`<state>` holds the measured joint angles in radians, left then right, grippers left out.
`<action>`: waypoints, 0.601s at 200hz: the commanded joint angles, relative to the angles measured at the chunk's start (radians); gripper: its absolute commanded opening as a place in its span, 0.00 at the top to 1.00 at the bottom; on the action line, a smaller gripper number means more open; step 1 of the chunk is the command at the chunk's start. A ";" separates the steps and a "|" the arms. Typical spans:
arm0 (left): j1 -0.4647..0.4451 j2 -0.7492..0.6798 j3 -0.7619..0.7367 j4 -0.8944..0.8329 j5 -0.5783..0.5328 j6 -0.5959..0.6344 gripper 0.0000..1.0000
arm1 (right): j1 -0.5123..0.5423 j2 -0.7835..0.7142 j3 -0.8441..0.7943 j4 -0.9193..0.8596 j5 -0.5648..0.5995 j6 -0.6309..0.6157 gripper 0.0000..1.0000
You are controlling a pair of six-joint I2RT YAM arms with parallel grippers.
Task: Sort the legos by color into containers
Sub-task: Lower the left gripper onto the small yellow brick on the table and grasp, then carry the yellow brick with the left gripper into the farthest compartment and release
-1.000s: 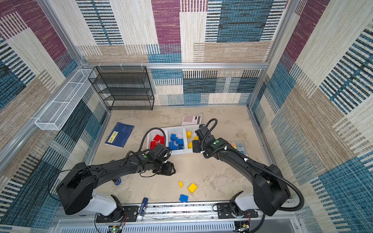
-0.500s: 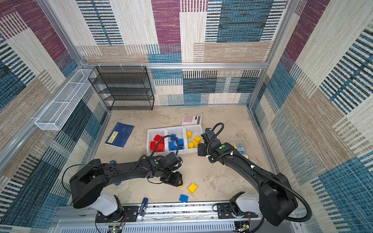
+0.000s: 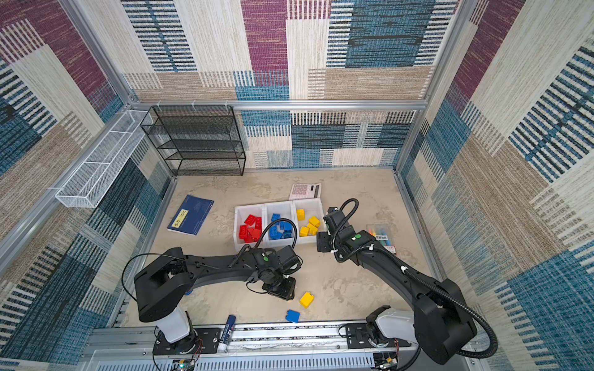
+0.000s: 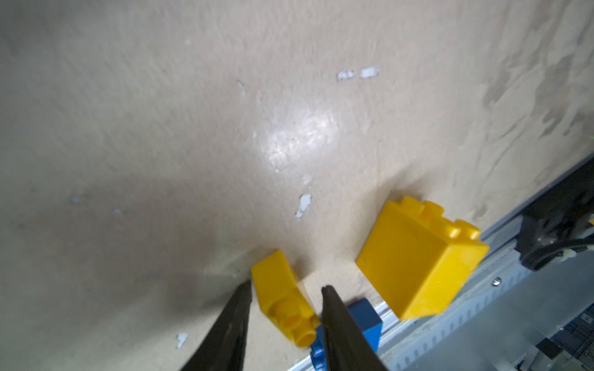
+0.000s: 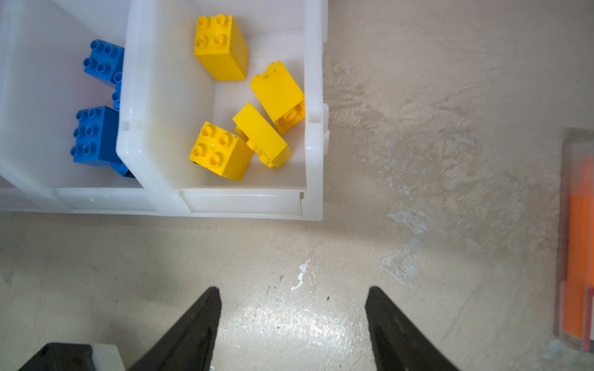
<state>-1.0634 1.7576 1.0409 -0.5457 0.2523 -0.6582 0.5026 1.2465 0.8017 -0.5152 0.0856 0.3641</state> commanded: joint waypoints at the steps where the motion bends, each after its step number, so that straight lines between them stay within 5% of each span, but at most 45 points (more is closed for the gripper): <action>1: -0.004 0.016 0.014 -0.050 -0.041 0.012 0.67 | -0.001 -0.014 -0.007 0.026 -0.008 0.004 0.26; 80: 0.011 0.016 0.123 -0.091 -0.099 0.105 0.84 | -0.002 -0.063 -0.015 -0.004 0.006 0.024 0.26; 120: 0.149 0.051 0.312 -0.119 -0.133 0.228 0.84 | -0.002 -0.105 -0.013 -0.041 0.021 0.035 0.26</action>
<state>-0.9874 1.7802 1.2568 -0.6411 0.1596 -0.5385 0.5018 1.1641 0.7895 -0.5346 0.0898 0.3771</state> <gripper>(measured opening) 0.191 0.737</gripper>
